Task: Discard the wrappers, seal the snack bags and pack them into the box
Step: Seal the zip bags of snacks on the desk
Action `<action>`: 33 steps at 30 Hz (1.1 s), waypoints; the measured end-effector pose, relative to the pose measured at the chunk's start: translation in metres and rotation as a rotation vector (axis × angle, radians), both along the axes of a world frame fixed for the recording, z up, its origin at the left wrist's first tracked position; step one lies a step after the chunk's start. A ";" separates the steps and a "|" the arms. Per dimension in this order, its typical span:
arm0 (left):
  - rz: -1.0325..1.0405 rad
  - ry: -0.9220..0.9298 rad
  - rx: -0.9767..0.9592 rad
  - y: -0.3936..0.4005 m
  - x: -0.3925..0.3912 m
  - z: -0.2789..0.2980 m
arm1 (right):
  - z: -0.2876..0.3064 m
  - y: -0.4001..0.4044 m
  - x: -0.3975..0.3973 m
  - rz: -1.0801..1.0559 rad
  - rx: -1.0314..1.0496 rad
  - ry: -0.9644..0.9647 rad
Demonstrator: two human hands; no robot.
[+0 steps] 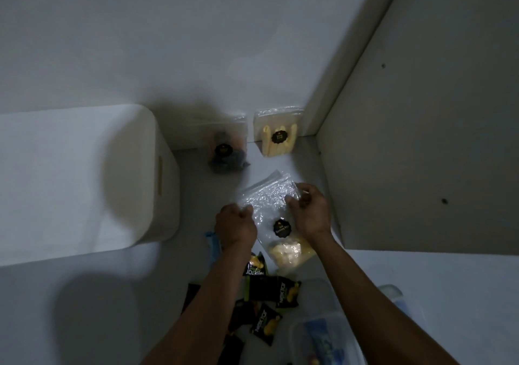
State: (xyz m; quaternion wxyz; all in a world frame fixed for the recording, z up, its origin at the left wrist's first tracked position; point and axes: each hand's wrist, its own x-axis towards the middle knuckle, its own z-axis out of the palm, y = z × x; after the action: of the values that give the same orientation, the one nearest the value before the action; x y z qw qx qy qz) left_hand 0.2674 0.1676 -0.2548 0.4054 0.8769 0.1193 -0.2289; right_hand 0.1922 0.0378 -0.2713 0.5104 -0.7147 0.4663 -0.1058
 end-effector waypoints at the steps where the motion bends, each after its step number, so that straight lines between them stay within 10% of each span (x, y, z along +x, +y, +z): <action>1: 0.030 -0.012 -0.069 0.001 -0.002 0.006 | 0.004 0.001 -0.002 -0.019 0.013 -0.038; 16: -0.122 -0.504 -0.566 0.078 -0.026 0.145 | 0.165 0.034 -0.033 0.230 0.052 -0.385; 33: -0.175 -0.637 -0.698 0.173 -0.077 0.249 | 0.311 0.146 -0.049 0.758 -0.745 -0.168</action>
State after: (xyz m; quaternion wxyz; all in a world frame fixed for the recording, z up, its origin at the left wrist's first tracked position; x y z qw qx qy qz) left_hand 0.1906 0.3408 -0.0054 0.6712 0.7217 -0.1692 -0.0088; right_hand 0.1436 0.1837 0.0398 0.2602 -0.9547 0.0641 -0.1292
